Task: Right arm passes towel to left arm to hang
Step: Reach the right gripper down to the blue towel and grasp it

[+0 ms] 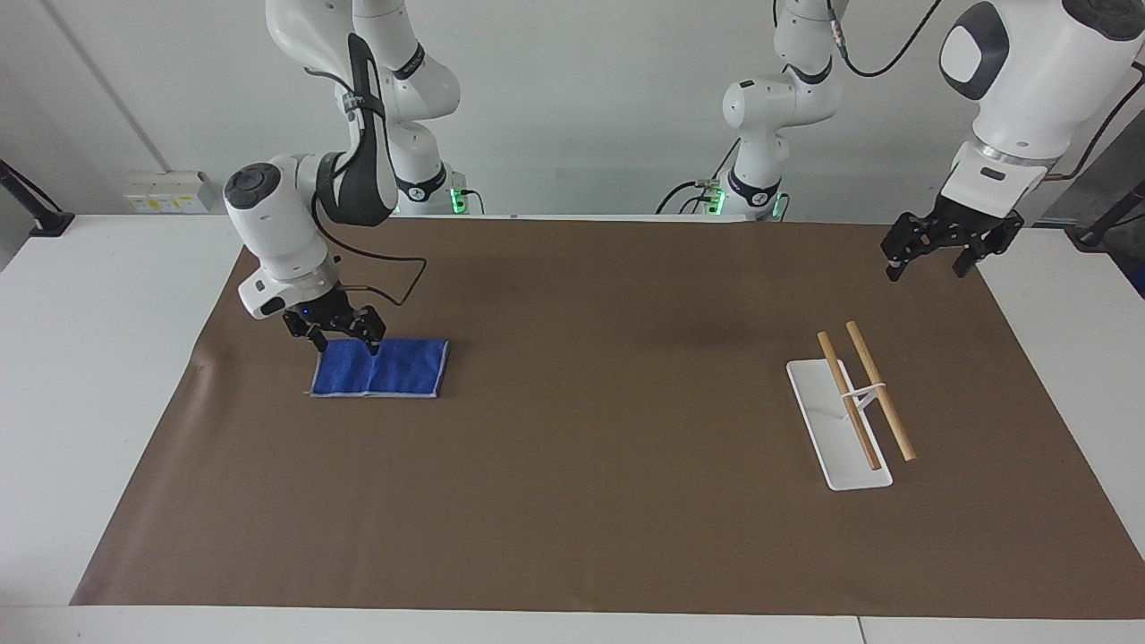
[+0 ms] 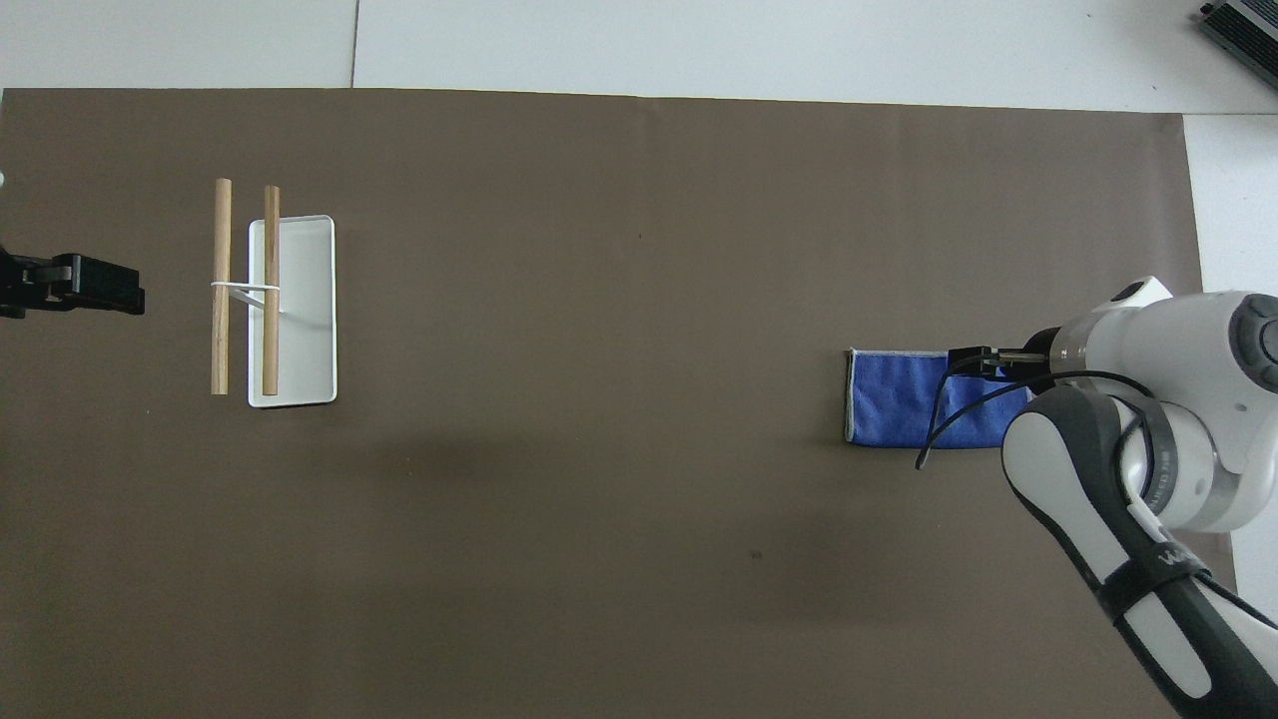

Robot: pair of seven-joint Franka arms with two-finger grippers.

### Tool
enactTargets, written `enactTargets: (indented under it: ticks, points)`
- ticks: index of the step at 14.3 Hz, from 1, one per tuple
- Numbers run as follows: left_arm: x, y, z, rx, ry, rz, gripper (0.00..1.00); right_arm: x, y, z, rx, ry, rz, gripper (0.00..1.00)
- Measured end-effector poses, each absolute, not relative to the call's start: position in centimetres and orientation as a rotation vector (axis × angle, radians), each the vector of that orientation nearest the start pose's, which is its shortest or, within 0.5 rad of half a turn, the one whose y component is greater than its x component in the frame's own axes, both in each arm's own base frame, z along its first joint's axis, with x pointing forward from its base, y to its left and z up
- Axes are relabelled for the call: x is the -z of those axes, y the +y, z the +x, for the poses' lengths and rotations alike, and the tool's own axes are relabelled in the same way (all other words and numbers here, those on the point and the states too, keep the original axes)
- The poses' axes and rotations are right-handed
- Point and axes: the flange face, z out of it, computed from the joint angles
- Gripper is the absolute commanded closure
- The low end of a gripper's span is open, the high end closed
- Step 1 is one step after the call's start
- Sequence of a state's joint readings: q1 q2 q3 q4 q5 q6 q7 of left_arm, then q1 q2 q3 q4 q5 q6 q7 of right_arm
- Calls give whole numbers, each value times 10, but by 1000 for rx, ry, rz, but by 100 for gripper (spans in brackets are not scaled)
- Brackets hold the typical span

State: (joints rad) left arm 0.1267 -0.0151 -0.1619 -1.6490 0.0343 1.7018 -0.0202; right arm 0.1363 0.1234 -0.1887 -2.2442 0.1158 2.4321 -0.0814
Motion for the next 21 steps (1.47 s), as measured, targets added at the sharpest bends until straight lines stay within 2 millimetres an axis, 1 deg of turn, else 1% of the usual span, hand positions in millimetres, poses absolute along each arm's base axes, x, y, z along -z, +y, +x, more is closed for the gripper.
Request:
enactTargets:
  ticks: [2,7,14,16,18,20,21]
  points:
    - [-607,-17,561,107,29,-3105,0,-316,-28,542,107,51,-3091,0]
    - [-607,-17,561,107,29,-3105,0,-298,-27,537,109,29,-3099,0]
    - [-607,-17,561,107,29,-3105,0,-289,-21,533,80,14,-3101,1]
    - [-607,-17,561,107,29,-3105,0,-288,-21,533,77,13,-3101,24]
    - [-607,-17,561,107,29,-3105,0,-288,-21,533,76,13,-3101,53]
    - [-607,-17,561,107,29,-3105,0,-287,-21,533,76,13,-3101,73]
    - [-607,-17,561,107,29,-3105,0,-288,-21,533,79,14,-3101,85]
